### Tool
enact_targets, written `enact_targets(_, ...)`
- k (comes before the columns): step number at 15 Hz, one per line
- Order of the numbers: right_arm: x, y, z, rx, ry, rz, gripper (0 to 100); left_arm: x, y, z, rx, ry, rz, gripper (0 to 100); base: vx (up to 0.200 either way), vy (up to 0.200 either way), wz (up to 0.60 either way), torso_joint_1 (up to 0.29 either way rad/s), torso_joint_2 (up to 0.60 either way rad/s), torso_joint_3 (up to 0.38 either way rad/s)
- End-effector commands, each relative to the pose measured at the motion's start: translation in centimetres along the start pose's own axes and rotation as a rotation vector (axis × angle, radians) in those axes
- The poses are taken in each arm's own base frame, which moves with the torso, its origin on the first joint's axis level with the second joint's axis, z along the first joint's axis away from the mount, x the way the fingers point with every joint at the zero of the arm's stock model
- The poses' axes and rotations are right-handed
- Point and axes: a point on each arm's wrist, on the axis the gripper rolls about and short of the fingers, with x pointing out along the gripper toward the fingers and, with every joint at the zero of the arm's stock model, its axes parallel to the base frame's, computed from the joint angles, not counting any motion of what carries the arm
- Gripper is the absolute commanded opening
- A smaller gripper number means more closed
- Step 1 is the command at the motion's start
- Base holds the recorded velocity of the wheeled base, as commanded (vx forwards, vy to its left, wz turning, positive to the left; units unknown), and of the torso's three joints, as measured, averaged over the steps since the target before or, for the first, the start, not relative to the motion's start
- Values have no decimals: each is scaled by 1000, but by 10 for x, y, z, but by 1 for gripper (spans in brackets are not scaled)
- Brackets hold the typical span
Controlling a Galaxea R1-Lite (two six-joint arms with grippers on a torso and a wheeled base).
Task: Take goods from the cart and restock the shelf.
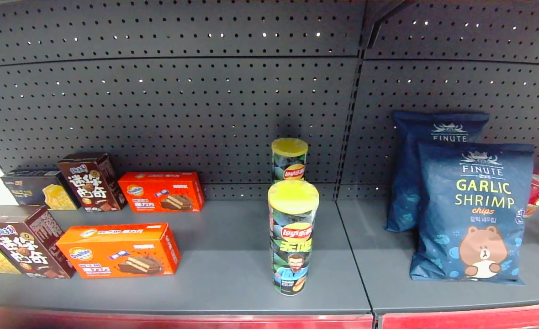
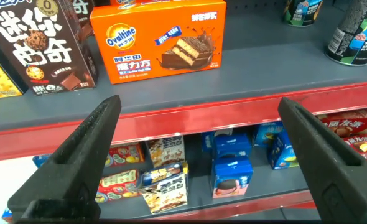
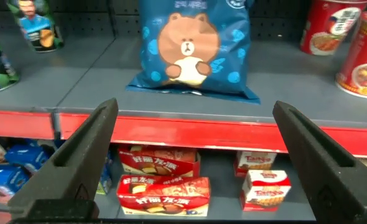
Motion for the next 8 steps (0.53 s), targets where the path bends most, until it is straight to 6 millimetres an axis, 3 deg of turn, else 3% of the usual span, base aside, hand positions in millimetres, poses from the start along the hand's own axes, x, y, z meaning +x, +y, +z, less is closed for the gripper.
enact_targets(1, 0, 2, 0, -11, -3, 71, 100, 0, 0, 0, -1, 0, -1, 100, 0, 0, 0, 0, 0, 0)
enact_targets(2, -1, 5, 1, -38, -9, 250, 100, 0, 0, 0, 1, 0, -1, 100, 0, 0, 0, 0, 0, 0)
enact_targets(4, -1, 8, -2, -51, 42, 392, 100, 0, 0, 0, -5, -1, 1, 100, 0, 0, 0, 0, 0, 0)
enact_targets(8, -1, 7, -6, 27, 61, 281, 100, 0, 0, 0, -5, -1, -1, 100, 0, 0, 0, 0, 0, 0)
